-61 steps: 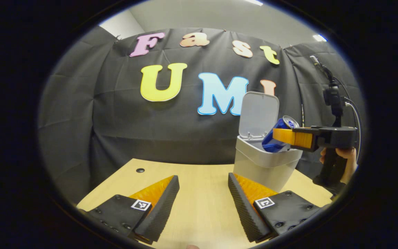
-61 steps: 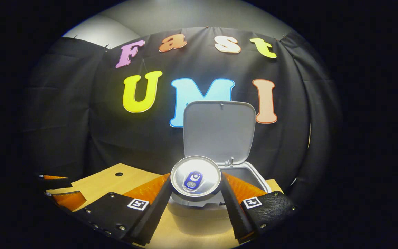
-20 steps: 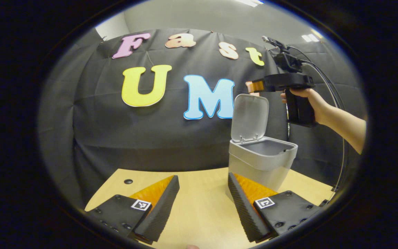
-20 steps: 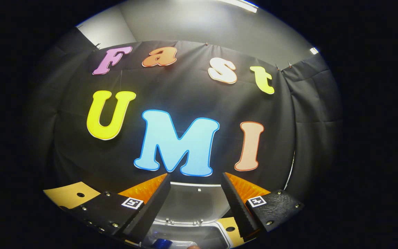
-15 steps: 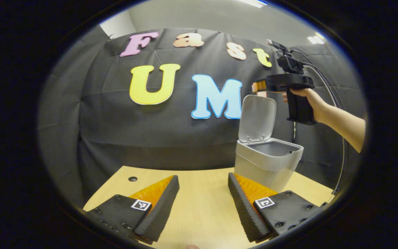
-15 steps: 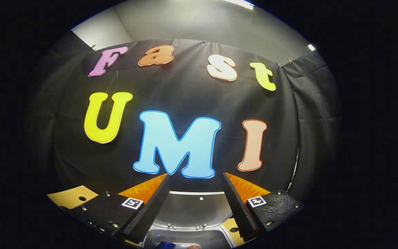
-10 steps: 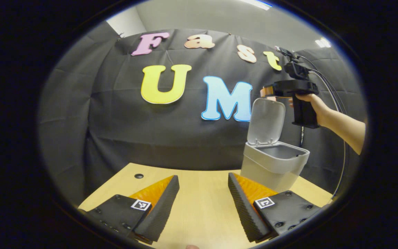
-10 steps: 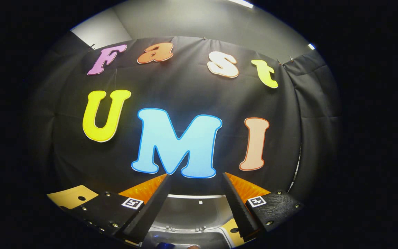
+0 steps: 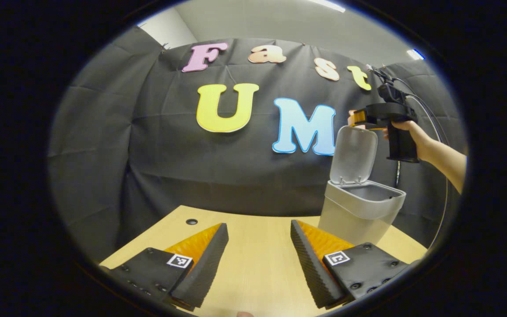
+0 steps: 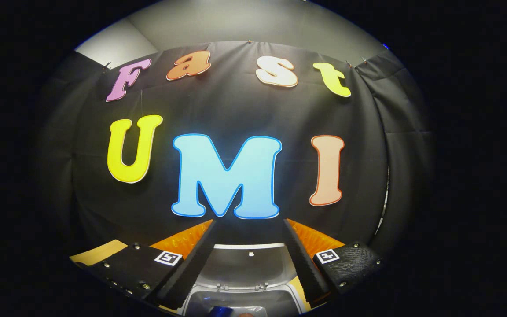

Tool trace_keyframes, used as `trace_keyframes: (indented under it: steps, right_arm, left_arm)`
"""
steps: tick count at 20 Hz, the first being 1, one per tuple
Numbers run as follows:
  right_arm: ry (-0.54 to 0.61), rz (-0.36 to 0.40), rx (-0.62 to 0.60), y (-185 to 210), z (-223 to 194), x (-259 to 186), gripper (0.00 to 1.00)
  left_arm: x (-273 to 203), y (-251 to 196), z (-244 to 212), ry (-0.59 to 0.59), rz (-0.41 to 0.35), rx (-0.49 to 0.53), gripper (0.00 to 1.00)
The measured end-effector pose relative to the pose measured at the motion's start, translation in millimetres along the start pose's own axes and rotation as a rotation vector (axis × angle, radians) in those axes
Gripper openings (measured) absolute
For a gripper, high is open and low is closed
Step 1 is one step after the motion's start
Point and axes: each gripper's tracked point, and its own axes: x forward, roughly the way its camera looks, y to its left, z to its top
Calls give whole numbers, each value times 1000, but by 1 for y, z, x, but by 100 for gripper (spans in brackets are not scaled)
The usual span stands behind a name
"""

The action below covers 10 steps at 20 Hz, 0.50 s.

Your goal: Press the lid of the desktop garbage bin to open it, pick up the crumpled paper on the desktop and throw it into the bin, then pick up the pop can on the desktop and drop it into the bin, and finally close the garbage bin lid.

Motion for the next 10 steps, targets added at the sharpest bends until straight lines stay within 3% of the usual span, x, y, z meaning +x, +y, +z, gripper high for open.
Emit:
trace_keyframes:
  steps: [10]
  right_arm:
    - [-11,11,50,-3,-18,-49,95]
  left_arm:
    - [-18,-13,-2,-2,-16,8,93]
